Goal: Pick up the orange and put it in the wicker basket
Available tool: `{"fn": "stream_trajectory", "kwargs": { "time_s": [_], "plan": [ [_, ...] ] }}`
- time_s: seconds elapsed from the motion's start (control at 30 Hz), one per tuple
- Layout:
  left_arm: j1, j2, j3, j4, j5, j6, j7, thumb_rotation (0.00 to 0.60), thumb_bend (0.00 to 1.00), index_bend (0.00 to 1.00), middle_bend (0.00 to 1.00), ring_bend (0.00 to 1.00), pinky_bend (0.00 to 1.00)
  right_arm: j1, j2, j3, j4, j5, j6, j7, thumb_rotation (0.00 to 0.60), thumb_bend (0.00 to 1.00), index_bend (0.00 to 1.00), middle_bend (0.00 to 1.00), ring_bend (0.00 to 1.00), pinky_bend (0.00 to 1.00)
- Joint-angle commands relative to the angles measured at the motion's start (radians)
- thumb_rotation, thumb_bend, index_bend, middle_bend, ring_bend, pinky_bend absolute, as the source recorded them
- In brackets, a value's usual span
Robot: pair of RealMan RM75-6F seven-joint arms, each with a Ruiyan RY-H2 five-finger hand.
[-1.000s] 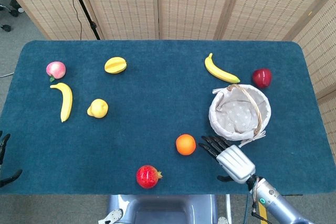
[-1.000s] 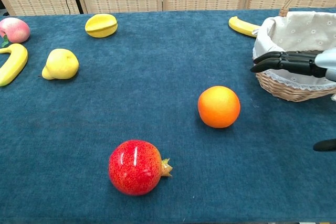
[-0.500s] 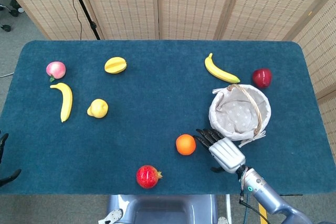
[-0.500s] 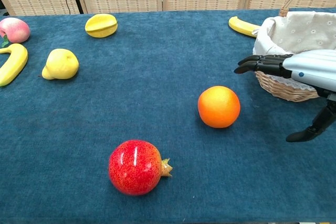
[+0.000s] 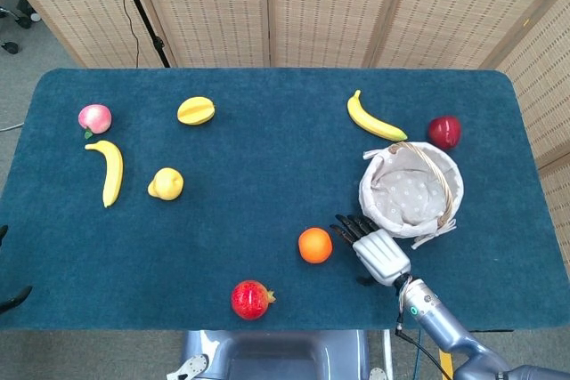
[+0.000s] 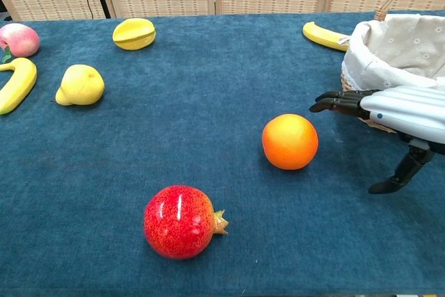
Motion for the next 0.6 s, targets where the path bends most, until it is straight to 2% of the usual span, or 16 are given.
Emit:
{"fn": "stream_trajectory", "kwargs": {
  "time_s": [0.03,0.27,0.6],
  "plan": [
    [0.0,0.001,0.0,0.0,0.0,0.0,0.0,0.6,0.0,0.0,0.0,0.0,0.0,0.005,-0.029,-0.001,0.026,0.013,0.001,0.0,0.6,0.05,0.0,0.02,0.02,0.08],
    [-0.002,0.0,0.0,0.001,-0.002,-0.005,-0.002,0.6,0.0,0.0,0.0,0.0,0.0,0.009,-0.054,-0.005,0.013,0.009,0.025,-0.013,0.6,0.05,0.0,0.02,0.02,0.09],
    [-0.003,-0.001,-0.001,0.002,-0.004,-0.008,-0.005,0.6,0.0,0.0,0.0,0.0,0.0,0.003,-0.066,-0.022,-0.072,0.021,0.055,-0.082,0.6,0.05,0.02,0.02,0.03,0.09]
  ]
}}
